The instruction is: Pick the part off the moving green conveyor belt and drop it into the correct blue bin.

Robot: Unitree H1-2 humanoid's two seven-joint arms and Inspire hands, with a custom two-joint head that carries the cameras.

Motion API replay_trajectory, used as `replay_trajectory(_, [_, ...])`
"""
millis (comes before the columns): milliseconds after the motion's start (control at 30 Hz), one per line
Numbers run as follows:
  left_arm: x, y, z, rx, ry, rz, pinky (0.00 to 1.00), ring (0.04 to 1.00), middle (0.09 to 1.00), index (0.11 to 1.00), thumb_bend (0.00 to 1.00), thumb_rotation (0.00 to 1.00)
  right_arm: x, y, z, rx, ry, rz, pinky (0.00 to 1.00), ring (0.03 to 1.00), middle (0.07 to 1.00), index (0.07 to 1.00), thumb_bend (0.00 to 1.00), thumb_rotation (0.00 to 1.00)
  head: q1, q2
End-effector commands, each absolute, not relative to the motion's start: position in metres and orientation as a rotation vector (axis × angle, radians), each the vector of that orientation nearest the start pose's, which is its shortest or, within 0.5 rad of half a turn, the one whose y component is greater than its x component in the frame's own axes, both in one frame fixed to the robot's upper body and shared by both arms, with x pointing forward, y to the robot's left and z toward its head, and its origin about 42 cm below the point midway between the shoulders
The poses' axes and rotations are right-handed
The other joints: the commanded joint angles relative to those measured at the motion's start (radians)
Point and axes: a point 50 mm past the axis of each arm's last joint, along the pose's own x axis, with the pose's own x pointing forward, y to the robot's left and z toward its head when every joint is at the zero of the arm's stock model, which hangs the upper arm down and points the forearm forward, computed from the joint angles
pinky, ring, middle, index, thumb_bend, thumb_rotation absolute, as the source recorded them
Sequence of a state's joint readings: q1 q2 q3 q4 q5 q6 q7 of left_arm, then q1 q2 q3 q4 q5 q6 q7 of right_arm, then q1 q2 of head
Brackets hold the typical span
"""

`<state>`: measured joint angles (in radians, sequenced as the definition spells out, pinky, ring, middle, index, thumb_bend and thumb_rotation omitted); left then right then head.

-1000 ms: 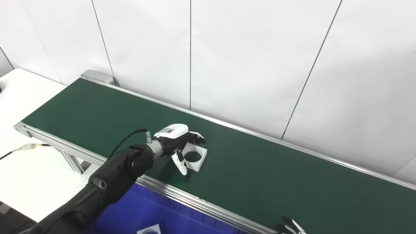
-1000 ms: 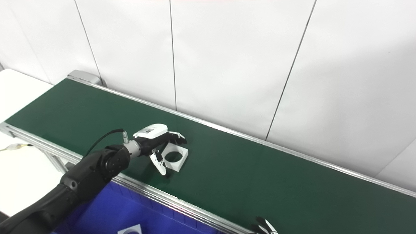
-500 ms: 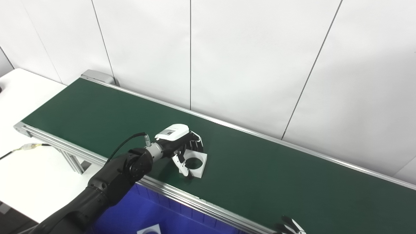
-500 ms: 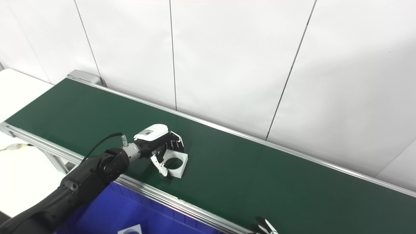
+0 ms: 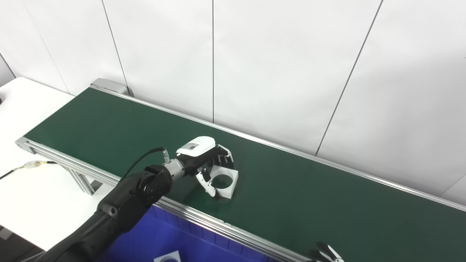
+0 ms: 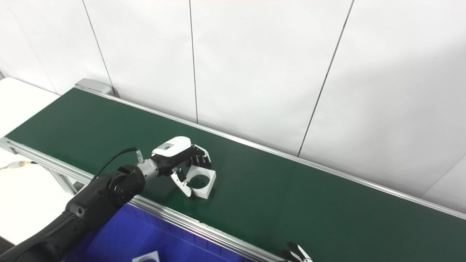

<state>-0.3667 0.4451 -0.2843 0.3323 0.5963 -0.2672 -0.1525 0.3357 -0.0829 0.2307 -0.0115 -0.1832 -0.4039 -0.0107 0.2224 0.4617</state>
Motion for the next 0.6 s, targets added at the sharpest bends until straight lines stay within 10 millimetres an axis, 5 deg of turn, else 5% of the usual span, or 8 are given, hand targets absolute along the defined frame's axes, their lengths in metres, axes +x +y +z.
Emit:
replay_trajectory(0, [0.395, 0.289, 0.159, 1.125, -0.251, -0.444, 0.43, 0.416, 0.485, 0.517, 0.5, 0.0, 0.158, -0.183, 0.065, -0.162, -0.191, 0.21, 0.57, 0.672, 0.757, 0.84, 0.55, 0.56, -0.002, 0.001])
replay_trajectory(567, [0.34, 0.302, 0.223, 1.033, -0.408, -0.377, 0.46, 0.437, 0.493, 0.505, 0.5, 0.0, 0.158, -0.182, 0.064, -0.163, -0.192, 0.214, 0.57, 0.671, 0.758, 0.842, 0.55, 0.56, -0.002, 0.012])
